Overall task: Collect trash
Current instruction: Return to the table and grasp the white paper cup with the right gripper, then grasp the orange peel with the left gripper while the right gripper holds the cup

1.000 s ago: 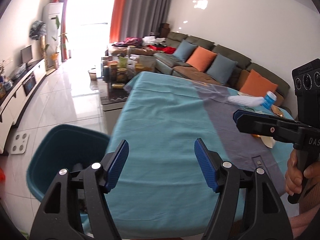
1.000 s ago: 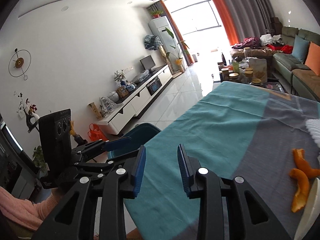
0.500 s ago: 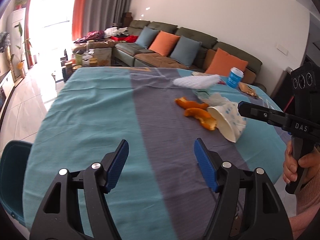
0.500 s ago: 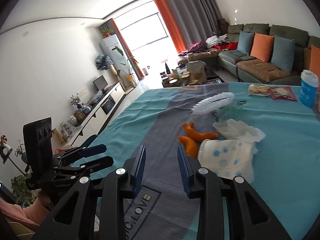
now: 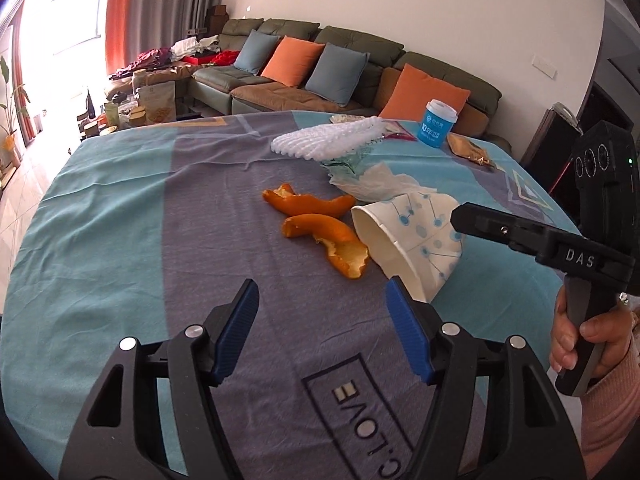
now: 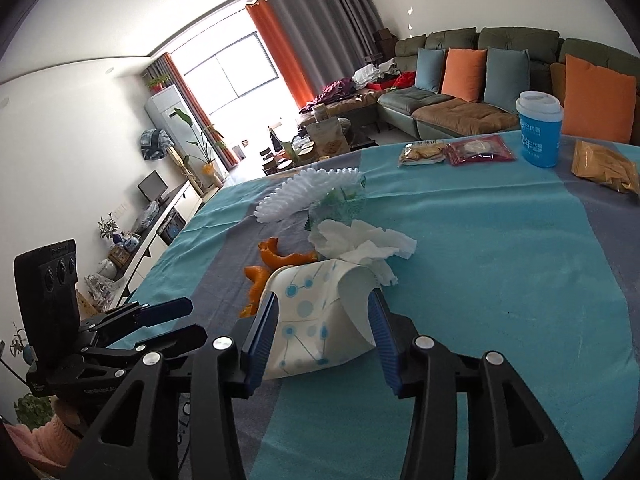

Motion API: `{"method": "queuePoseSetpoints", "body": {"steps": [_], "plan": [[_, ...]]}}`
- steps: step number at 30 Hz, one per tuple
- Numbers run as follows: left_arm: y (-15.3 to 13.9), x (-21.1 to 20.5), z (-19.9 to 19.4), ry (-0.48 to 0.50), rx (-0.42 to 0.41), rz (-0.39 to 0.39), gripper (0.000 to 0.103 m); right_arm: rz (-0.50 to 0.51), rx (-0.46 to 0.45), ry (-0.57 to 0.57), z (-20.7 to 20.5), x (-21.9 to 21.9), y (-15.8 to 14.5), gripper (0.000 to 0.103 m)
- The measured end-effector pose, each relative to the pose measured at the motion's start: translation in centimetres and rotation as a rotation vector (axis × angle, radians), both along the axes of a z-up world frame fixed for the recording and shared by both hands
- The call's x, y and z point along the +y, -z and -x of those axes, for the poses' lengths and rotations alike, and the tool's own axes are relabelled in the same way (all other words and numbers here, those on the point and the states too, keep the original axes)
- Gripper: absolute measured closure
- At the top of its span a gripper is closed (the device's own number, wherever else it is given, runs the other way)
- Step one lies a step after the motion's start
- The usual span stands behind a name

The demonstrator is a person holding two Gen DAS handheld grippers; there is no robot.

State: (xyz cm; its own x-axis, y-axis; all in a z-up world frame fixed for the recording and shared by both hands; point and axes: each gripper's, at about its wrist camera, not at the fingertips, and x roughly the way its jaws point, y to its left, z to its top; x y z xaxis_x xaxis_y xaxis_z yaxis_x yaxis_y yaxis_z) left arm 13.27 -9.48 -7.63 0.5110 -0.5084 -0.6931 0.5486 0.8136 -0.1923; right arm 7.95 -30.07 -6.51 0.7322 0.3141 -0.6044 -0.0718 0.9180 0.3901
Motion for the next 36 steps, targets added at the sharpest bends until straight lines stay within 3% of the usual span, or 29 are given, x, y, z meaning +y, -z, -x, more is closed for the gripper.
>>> {"method": "queuePoseSetpoints", "body": {"steps": [7,15,18,22,36], "plan": [[0.6,-2.5,-1.6,0.009,0.027,-0.045,0.045,-0.019,0.015,-0.008,-0.4,-0.3,0.5,0.059],[1.8,-3.5,-3.4,-0.002,0.087,-0.062,0.06,-0.044,0.035,-0.021,-0.4,-0.8,0.9,0.083],[1.9,-3.7,-3.5,0.002,0.084,-0.062,0.066,-0.055,0.032,-0.025,-0.2,-1.0,1.1,0.084],[2.1,-3.5,-3.6,0.014,0.1,-0.034,0.086,-0.058,0.027,-0.035,0.0,-0.8,1.0,0.085],[1.0,-1.1,-2.1,0.002,0.065,-0.003,0.092,-0.123,0.007,-0.056,0.8,-0.7,0.5,0.085]]}}
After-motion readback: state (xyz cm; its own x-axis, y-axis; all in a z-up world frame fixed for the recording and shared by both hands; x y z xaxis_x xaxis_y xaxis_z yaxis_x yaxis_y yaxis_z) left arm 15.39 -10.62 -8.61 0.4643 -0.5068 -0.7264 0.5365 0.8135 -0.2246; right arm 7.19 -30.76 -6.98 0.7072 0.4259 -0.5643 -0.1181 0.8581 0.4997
